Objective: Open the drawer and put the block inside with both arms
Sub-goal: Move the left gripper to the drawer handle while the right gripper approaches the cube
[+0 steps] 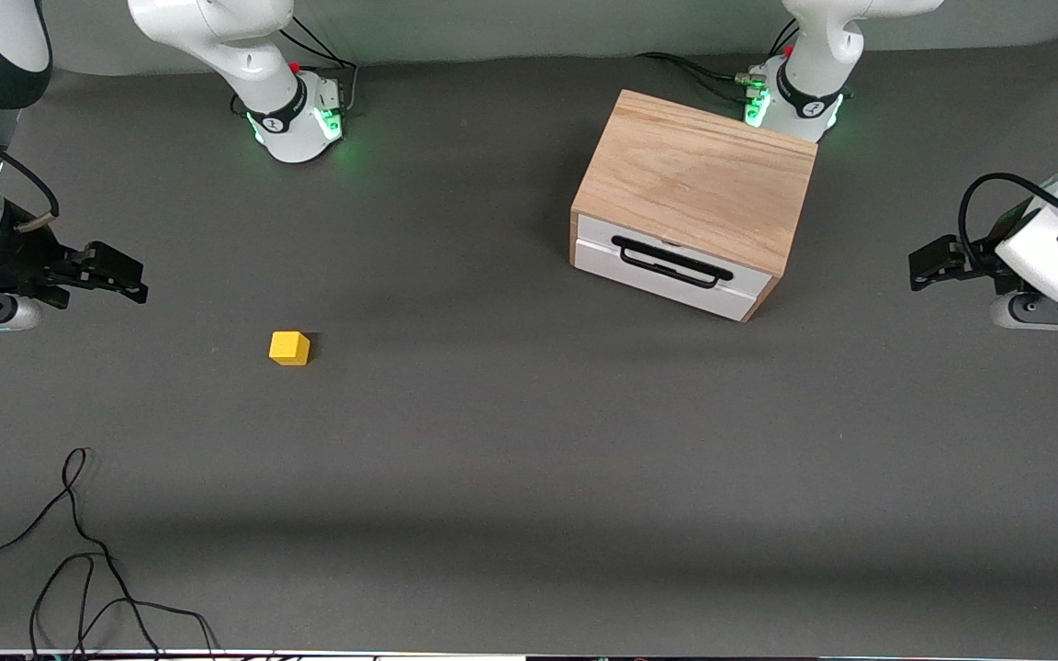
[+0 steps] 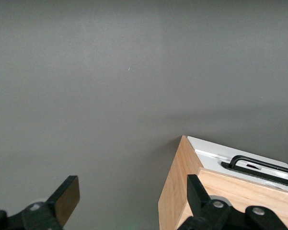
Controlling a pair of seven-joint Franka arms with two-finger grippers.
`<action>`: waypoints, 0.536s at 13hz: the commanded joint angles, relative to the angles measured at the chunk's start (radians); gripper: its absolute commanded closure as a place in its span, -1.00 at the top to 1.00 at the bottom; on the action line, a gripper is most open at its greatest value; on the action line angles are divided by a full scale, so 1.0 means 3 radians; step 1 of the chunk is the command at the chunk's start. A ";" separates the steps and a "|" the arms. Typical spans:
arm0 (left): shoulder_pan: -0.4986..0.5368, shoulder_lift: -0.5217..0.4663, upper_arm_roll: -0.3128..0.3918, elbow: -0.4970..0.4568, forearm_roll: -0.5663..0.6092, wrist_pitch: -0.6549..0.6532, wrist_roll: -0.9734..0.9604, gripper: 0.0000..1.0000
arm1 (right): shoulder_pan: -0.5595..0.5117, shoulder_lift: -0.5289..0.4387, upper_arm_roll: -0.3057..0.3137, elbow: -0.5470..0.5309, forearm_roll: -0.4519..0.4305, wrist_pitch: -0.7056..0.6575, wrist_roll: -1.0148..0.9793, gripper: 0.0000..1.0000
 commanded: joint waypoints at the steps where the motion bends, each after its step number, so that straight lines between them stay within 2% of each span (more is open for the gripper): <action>1: -0.0022 -0.0063 0.0013 -0.0052 -0.0006 -0.0016 0.0053 1.00 | 0.0007 0.0026 -0.0011 0.0063 0.0041 -0.0057 0.0037 1.00; 7: -0.0108 -0.0063 -0.0002 -0.0052 -0.0011 -0.0001 -0.0100 1.00 | 0.0007 0.0036 -0.0011 0.0058 0.0041 -0.0057 0.0037 1.00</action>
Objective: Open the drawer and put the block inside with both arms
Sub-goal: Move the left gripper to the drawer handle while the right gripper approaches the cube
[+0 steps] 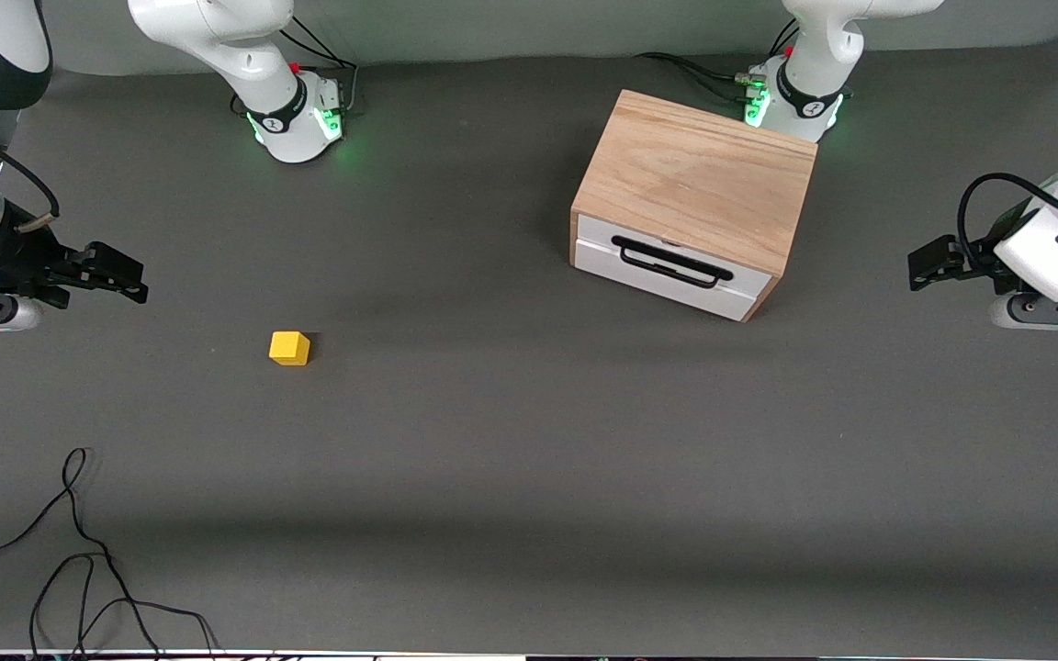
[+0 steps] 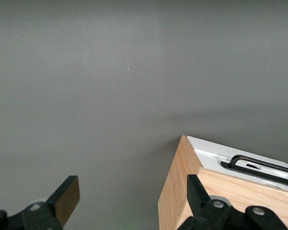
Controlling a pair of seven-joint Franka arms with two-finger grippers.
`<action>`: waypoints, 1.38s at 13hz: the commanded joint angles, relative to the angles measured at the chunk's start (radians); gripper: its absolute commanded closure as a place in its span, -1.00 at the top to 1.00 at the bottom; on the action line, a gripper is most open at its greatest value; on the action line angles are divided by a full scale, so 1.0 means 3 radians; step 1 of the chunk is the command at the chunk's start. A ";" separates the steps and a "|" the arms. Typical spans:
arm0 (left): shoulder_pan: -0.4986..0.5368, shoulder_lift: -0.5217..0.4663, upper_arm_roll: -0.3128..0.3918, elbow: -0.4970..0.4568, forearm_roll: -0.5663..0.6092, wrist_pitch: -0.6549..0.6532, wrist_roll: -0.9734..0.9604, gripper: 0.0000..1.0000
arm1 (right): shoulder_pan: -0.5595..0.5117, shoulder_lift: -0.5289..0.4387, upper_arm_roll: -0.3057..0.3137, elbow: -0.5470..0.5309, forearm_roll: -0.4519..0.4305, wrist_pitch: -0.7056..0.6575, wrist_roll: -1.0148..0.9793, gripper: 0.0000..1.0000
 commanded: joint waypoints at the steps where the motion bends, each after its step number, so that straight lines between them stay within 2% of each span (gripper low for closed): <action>1: -0.0199 -0.0063 0.0004 -0.0050 -0.0011 0.0014 -0.0332 1.00 | 0.0008 0.0054 -0.0010 0.0053 0.0041 -0.0054 0.0037 1.00; 3: -0.0440 -0.0012 0.0004 -0.0029 -0.0027 0.0060 -0.0818 1.00 | 0.0003 0.0059 -0.0010 -0.0059 0.0046 0.0012 0.0032 1.00; 6: -0.0691 0.0040 0.0004 -0.0024 -0.0093 0.0096 -0.1187 1.00 | 0.0008 0.0059 -0.0010 -0.0233 0.0051 0.0145 0.0032 1.00; 9: -0.0890 0.0096 0.0004 0.0022 -0.0108 0.0188 -0.1682 1.00 | 0.0008 0.0029 -0.0021 -0.0565 0.0051 0.0379 0.0032 1.00; 14: -0.1340 0.0188 0.0004 0.0047 -0.0114 0.0412 -0.3246 1.00 | 0.0008 -0.0022 -0.0026 -0.1051 0.0056 0.0758 0.0032 1.00; 18: -0.1499 0.0254 -0.0001 0.0073 -0.0277 0.0408 -0.3983 1.00 | 0.0018 -0.0033 -0.0026 -0.1205 0.0056 0.0866 0.0032 1.00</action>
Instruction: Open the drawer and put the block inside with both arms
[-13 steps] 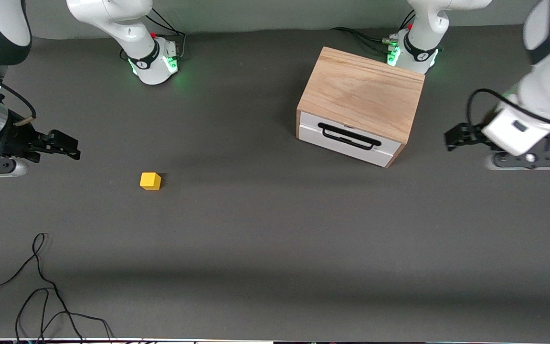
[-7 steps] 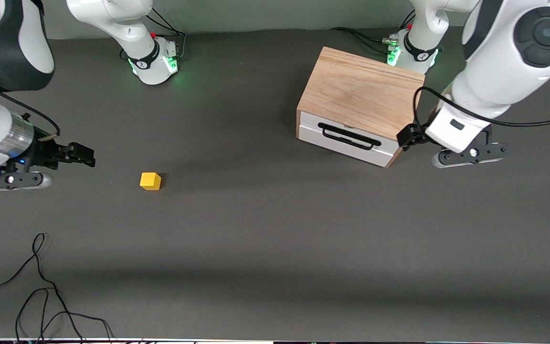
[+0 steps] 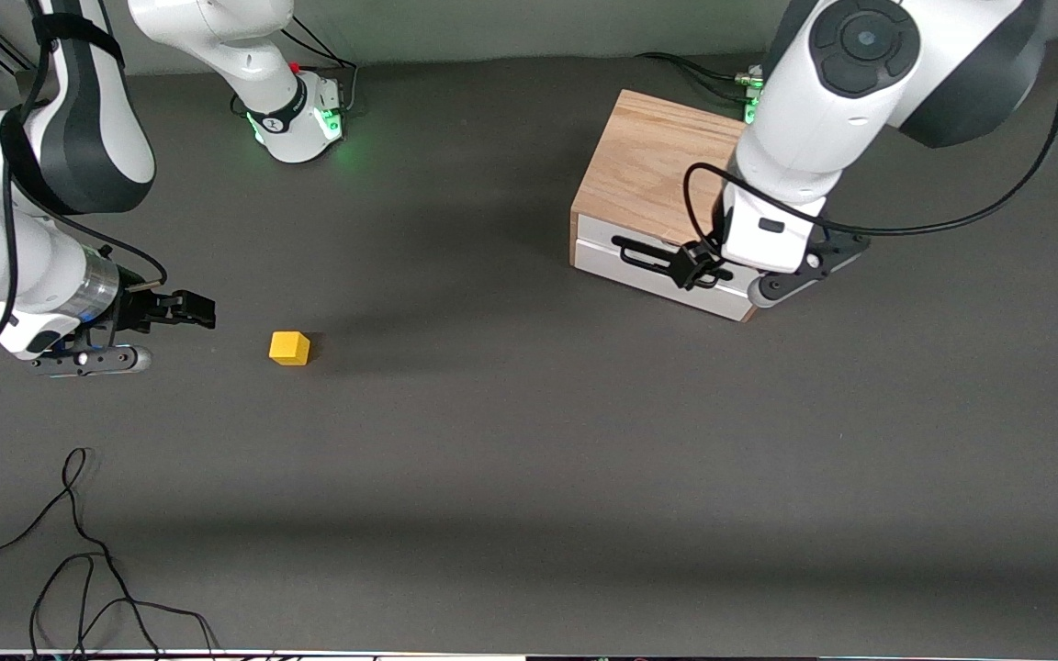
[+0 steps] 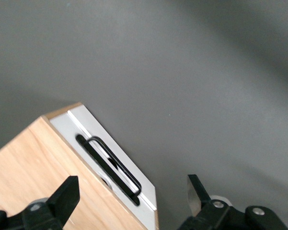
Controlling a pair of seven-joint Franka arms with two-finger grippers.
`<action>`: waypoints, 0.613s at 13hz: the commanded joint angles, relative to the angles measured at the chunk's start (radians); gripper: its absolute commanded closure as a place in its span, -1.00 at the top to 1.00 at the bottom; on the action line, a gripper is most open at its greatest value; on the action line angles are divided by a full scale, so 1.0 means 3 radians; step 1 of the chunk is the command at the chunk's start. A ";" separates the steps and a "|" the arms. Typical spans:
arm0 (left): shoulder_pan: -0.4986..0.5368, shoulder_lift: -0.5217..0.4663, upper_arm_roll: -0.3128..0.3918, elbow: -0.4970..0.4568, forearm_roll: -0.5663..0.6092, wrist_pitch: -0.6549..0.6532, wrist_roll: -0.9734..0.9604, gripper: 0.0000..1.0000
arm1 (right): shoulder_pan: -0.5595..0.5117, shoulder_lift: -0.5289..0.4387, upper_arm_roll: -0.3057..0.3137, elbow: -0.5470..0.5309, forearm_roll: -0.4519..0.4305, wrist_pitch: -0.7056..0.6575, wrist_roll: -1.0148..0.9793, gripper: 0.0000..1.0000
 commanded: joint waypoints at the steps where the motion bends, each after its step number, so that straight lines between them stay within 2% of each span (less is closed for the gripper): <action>1: -0.0179 0.0065 0.0051 0.0063 -0.0050 -0.0038 -0.0598 1.00 | 0.0020 -0.0115 -0.0019 -0.0230 0.0055 0.0188 0.0027 1.00; 3: -0.0241 0.0085 0.0051 0.0068 -0.0040 -0.0059 -0.0987 1.00 | 0.0010 -0.0110 -0.0024 -0.0414 0.0055 0.0382 0.0027 1.00; 5: -0.0282 0.0115 0.0046 0.0068 -0.0050 -0.0069 -0.1640 1.00 | 0.0020 -0.0115 -0.0024 -0.0613 0.0055 0.0612 0.0027 1.00; 6: -0.0312 0.0116 0.0051 0.0068 -0.0040 -0.0089 -0.1795 1.00 | 0.0020 -0.0105 -0.0024 -0.0700 0.0055 0.0724 0.0027 1.00; 8: -0.0338 0.0121 0.0046 0.0063 -0.0050 -0.0395 -0.1817 1.00 | 0.0020 -0.0085 -0.0024 -0.0915 0.0055 0.1015 0.0027 1.00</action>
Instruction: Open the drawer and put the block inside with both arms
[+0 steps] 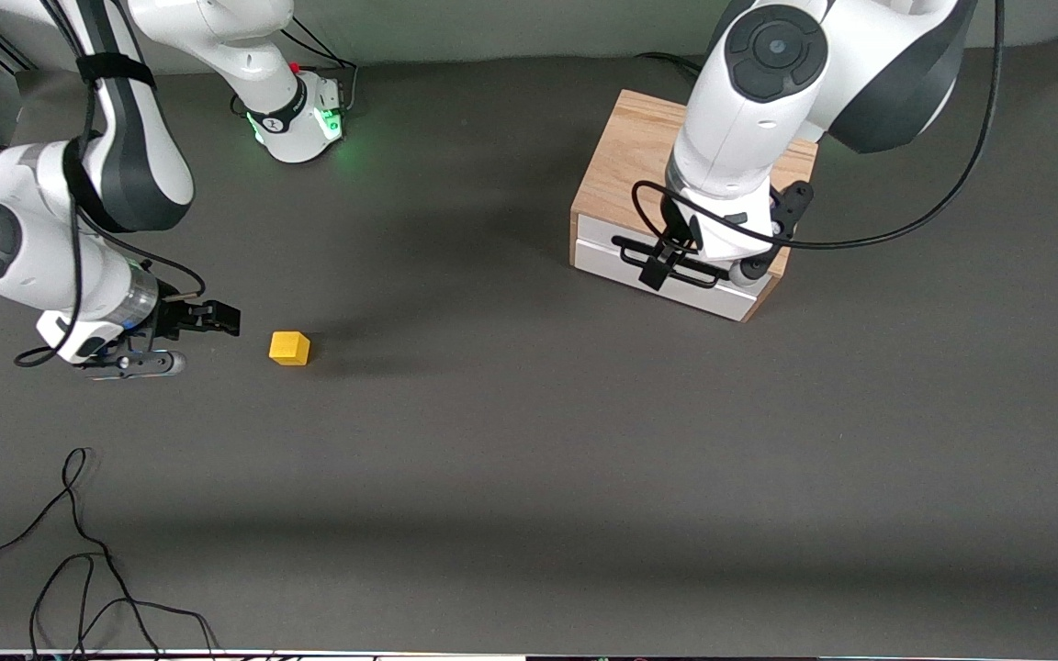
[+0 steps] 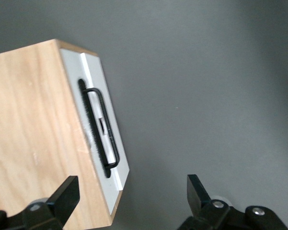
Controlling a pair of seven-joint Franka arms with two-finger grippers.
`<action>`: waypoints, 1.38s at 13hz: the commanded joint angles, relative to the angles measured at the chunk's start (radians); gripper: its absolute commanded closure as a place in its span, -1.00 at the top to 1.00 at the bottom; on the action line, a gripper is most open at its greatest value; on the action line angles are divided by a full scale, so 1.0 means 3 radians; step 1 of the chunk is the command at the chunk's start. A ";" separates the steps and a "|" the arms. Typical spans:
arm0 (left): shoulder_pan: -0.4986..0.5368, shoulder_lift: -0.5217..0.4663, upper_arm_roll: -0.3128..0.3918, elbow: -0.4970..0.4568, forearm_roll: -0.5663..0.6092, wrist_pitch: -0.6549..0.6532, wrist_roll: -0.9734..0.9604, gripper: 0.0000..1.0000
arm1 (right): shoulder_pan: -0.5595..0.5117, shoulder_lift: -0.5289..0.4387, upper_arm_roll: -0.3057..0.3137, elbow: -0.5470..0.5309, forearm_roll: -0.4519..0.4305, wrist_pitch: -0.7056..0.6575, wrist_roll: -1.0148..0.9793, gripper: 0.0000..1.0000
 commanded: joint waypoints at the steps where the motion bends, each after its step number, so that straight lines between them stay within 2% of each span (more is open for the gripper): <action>1: -0.0088 0.0031 0.0046 0.0062 -0.0028 -0.0339 -0.0145 1.00 | 0.0021 -0.0069 -0.0020 -0.0356 0.0053 0.0415 0.0027 1.00; 3: -0.0103 0.0041 0.0036 0.0057 -0.0038 -0.0401 -0.0150 1.00 | 0.0021 -0.0008 -0.0015 -0.0531 0.0053 0.0707 0.0027 1.00; 7: -0.0098 0.0189 0.0030 0.0016 -0.0100 -0.0437 -0.0145 1.00 | 0.0026 0.0217 -0.0015 -0.0623 0.0053 0.0994 0.0032 1.00; 12: -0.0078 0.0547 0.0030 -0.0081 -0.0059 0.0007 -0.0109 1.00 | 0.0088 0.0488 -0.0010 -0.0726 0.0053 0.1306 0.0057 1.00; 15: -0.0083 0.0557 0.0036 -0.0347 -0.0028 0.0253 -0.0094 1.00 | 0.0154 0.0586 -0.0010 -0.0726 0.0073 0.1398 0.0093 1.00; 18: -0.0078 0.0634 0.0036 -0.0398 0.0008 0.0330 -0.0068 1.00 | 0.0170 0.0667 -0.0010 -0.0726 0.0165 0.1429 0.0093 1.00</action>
